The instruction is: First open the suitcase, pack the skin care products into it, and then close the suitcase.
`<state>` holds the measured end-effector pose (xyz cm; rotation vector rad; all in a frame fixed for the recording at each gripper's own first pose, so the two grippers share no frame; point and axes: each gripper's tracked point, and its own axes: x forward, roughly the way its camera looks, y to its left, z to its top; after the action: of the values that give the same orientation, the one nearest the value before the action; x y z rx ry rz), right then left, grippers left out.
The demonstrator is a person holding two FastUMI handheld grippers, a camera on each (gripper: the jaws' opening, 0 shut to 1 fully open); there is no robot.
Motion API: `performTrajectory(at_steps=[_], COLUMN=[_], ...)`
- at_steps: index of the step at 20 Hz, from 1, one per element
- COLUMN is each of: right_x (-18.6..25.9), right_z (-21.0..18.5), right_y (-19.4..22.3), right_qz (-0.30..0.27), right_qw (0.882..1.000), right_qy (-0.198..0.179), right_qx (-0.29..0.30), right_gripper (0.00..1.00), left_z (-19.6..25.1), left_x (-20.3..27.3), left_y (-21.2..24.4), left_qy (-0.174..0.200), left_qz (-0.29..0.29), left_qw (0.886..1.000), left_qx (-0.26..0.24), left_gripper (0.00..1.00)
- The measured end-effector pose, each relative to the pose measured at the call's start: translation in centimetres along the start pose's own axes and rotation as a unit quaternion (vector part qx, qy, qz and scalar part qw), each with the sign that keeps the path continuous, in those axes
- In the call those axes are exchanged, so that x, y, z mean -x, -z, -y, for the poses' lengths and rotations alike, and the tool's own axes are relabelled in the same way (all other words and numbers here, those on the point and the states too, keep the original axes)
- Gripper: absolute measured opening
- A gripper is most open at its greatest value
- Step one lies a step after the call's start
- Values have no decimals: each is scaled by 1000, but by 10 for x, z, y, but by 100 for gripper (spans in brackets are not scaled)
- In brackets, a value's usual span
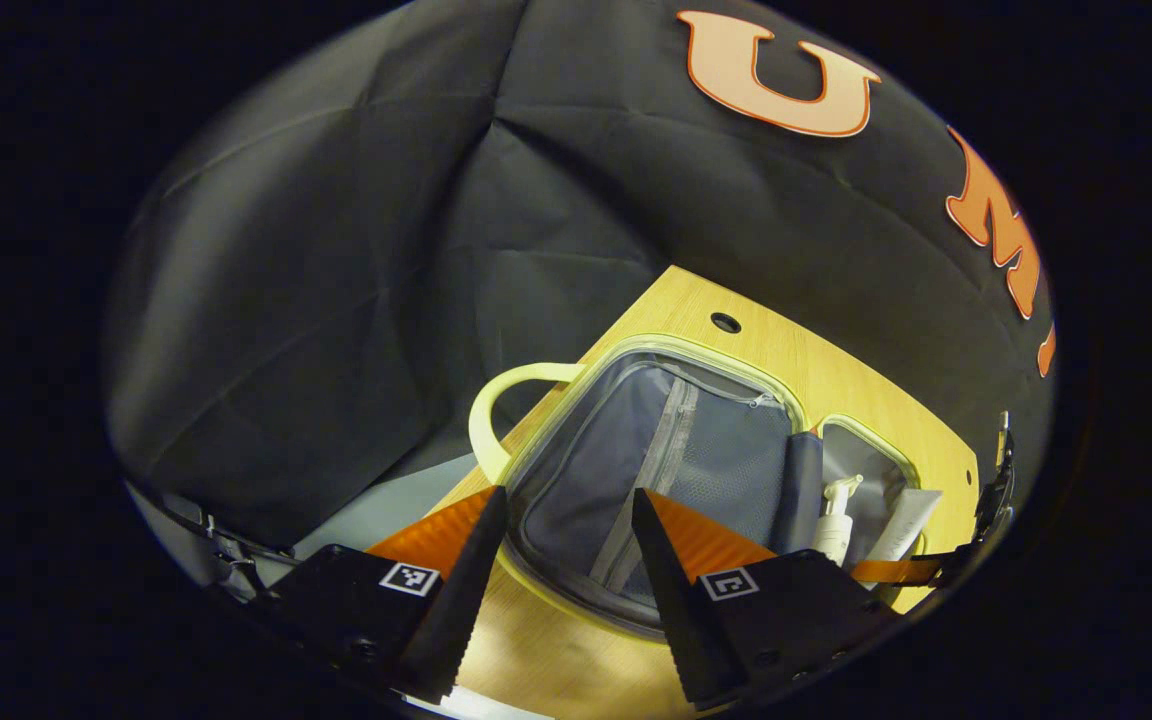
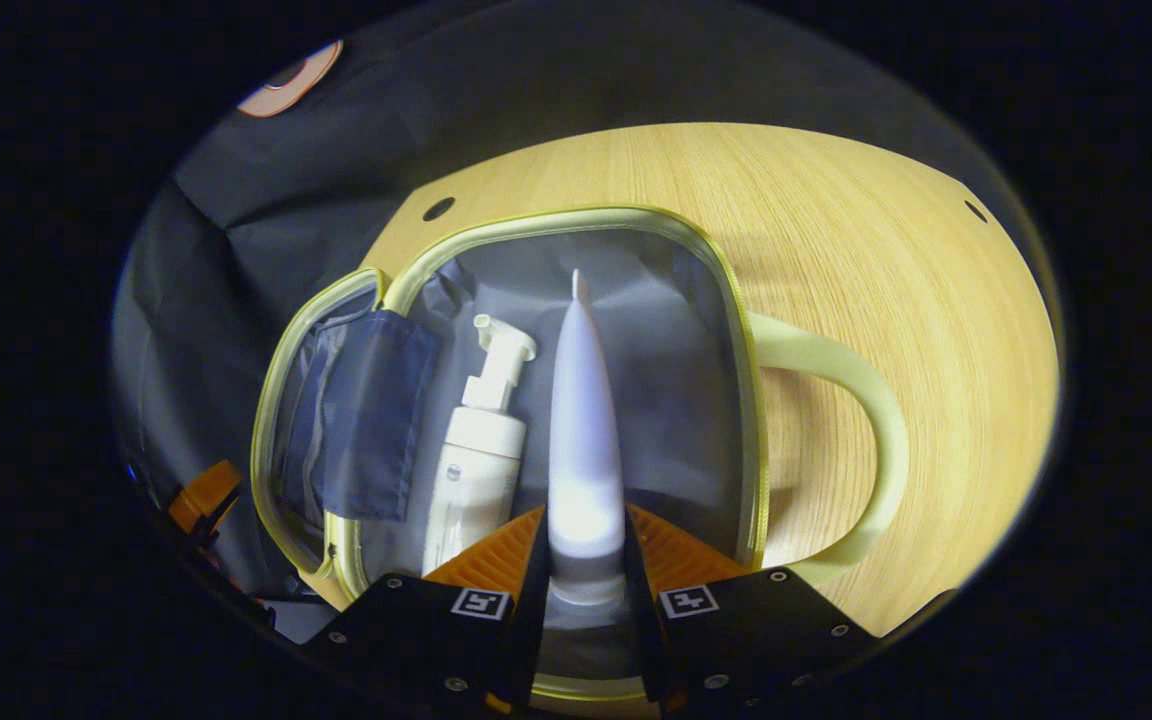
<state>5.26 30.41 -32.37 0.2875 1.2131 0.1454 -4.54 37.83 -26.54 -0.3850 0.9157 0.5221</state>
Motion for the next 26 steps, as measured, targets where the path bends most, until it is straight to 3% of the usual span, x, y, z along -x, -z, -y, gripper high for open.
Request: performTrajectory(at_steps=[5, 6, 7, 9, 10, 11, 13, 14, 15, 17, 18, 21, 25, 26], right_x=[2, 5, 7, 21, 28, 34, 48, 55, 65, 79, 87, 114, 146, 154], right_z=[-1, -1, -1, 2, 2, 4, 11, 17, 24, 42, 53, 89, 124, 134], right_y=[-6, -10, -17, -25, -30, -35, -45, -49, -55, -63, -67, -79, -100, -102], right_qz=[8, 14, 30, 40, 44, 52, 75, 90, 110, 139, 152, 191, 244, 255], right_qw=[1000, 1000, 999, 999, 998, 998, 996, 995, 994, 990, 988, 980, 967, 963], right_qy=[13, 13, 11, -3, -12, -17, -19, -15, -9, 11, 22, 57, 75, 81], right_qx=[-15, -23, -26, -37, -42, -45, -42, -34, -25, -6, 2, 18, 15, 10], right_gripper=[43, 39, 46, 45, 49, 62, 67, 63, 72, 76, 79, 88, 94, 94], left_z=[-15, -18, -23, -34, -41, -46, -56, -58, -64, -69, -71, -77, -81, -81], left_x=[-3, -5, -6, -7, -9, -14, -18, -21, -23, -31, -35, -48, -73, -79], left_y=[-5, -9, -12, -20, -23, -25, -31, -35, -39, -53, -57, -60, -59, -53], left_qy=[-13, -17, -20, -29, -34, -38, -38, -34, -34, -24, -19, 8, 37, 42], left_qz=[4, 7, 8, 13, 14, 14, 13, 13, 16, 28, 27, 14, -7, -21], left_qw=[1000, 1000, 1000, 999, 999, 999, 999, 999, 998, 997, 996, 989, 978, 976], left_qx=[7, 9, 13, 18, 19, 21, 30, 37, 44, 66, 83, 144, 205, 211], left_gripper=[80, 79, 80, 79, 80, 79, 80, 79, 80, 75, 79, 81, 81, 87])
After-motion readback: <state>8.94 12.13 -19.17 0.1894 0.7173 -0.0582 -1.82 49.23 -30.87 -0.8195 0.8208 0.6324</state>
